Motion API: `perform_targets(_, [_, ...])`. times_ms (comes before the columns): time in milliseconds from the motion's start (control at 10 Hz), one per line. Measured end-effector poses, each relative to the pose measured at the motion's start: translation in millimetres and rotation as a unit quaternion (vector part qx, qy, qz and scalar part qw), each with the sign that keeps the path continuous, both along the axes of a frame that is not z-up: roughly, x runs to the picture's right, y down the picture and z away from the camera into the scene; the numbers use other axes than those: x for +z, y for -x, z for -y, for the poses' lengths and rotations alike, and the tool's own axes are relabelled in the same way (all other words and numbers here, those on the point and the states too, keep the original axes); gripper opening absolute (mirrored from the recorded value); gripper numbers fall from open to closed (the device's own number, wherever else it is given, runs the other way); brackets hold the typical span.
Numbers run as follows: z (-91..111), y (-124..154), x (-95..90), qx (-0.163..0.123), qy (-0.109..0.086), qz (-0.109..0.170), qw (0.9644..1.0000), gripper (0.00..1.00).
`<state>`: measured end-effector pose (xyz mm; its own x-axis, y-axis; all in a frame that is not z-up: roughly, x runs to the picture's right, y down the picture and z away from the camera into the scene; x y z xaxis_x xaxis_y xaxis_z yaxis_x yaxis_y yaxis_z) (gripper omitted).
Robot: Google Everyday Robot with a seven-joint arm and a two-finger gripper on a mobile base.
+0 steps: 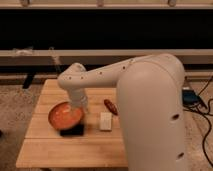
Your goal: Pick up the ceramic bowl
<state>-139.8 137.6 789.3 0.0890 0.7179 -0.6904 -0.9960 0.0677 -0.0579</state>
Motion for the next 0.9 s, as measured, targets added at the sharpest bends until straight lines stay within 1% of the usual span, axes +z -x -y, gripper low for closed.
perform_targets(200, [-12, -6, 18.7, -0.002, 0.024, -0.013, 0.9996, 0.65])
perform_targets(400, [-22, -6, 30.3, -0.003, 0.048, -0.017, 0.9987, 0.63])
perform_targets(600, [-31, -5, 37.3, 0.0, 0.075, -0.012, 0.9971, 0.44])
perform_targets(800, [-34, -7, 40.1, 0.011, 0.092, -0.005, 0.9957, 0.26])
perform_targets(900, [-33, -10, 40.3, 0.024, 0.098, 0.004, 0.9949, 0.13])
